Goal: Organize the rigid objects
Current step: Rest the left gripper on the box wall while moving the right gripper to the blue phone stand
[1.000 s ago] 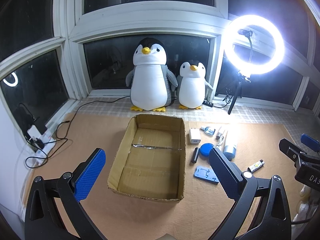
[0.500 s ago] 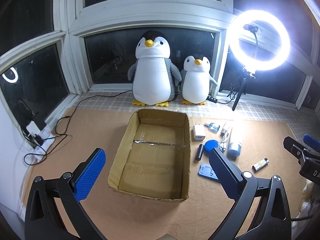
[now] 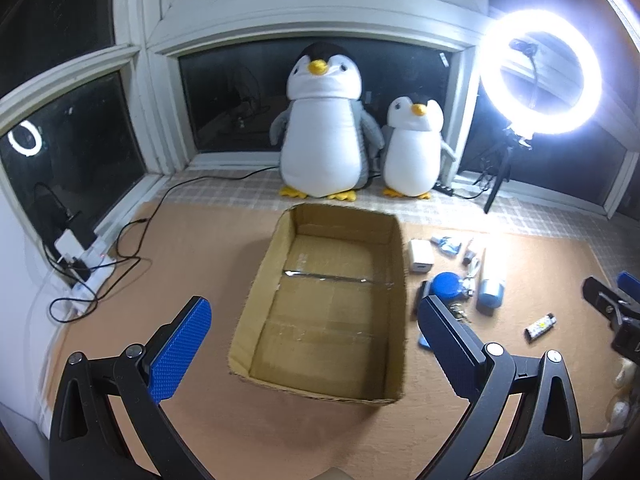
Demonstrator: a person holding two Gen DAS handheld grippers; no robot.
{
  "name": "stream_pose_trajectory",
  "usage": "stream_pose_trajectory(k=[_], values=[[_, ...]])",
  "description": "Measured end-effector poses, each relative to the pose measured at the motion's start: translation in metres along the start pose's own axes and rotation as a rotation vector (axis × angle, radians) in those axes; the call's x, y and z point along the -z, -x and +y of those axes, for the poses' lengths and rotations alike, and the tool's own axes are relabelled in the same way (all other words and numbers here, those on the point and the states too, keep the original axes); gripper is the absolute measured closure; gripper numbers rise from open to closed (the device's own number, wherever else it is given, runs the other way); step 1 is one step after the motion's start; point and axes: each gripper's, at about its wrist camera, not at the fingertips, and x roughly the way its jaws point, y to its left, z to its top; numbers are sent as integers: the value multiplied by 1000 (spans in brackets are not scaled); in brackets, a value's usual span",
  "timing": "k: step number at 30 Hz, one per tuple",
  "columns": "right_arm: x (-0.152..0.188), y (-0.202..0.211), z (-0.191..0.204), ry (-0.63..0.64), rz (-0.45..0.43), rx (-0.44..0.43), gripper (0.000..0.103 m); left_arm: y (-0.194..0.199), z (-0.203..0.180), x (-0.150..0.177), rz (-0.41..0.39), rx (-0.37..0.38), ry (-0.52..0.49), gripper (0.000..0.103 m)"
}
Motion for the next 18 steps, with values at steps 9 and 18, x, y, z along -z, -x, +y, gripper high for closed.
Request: stream_pose_trajectory(k=[9,18], values=[[5,-15,-13,-27,30,9,1,-34,43,12,72,-92,50,1],[13,-36,-20,-38,102,-45,1,-75,67,31,186,-122,97,5]])
